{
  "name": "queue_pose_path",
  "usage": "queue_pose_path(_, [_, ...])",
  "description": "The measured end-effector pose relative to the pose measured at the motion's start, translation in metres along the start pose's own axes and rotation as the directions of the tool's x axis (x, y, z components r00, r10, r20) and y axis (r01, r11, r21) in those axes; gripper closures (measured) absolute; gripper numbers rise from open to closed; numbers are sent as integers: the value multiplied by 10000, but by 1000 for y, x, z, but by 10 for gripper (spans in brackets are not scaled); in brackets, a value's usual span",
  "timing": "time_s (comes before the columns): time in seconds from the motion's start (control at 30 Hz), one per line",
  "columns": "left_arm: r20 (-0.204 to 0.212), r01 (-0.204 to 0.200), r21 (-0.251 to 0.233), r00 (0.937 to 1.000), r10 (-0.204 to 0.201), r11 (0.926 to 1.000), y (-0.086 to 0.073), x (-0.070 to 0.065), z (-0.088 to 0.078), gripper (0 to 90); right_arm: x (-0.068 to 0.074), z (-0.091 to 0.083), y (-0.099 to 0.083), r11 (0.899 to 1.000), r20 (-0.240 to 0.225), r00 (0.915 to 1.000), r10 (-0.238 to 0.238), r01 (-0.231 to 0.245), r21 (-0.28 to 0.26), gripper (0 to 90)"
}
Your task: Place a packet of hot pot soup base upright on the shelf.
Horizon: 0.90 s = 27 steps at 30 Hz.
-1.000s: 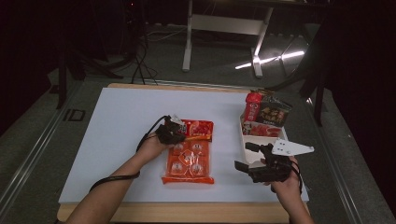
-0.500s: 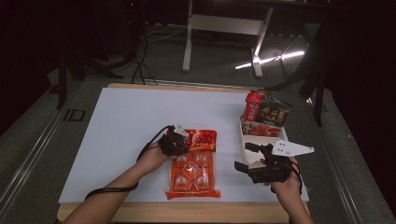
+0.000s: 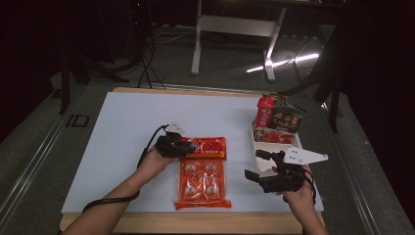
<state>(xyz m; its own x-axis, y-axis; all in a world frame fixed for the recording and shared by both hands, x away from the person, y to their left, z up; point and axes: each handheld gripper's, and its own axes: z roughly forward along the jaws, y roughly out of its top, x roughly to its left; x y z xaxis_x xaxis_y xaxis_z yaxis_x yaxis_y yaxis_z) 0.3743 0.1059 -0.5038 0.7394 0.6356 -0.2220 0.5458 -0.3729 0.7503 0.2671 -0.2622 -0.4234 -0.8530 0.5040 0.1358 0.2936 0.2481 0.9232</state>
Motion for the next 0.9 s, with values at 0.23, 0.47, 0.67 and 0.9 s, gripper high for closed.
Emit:
queue_pose_path(0.23, [-129,556,-400,9983,-562,9977,-3,13,-20,318,0,-1,1,9999,278,9996,-30,32,-98,159])
queue_pose_path(0.47, [-251,1005,-313,9945,-1013,9944,-15,28,-21,316,-2,-2,0,9999,228,9997,-84,87,-116,173])
queue_pose_path(0.67, [-711,1060,-13,9918,-1058,9944,-25,38,-11,333,0,2,-1,9996,227,9993,-285,283,67,171])
queue_pose_path(0.9, [-496,1666,161,9849,-1656,9859,-34,50,1,366,1,5,-3,9992,203,9992,-347,342,224,162])
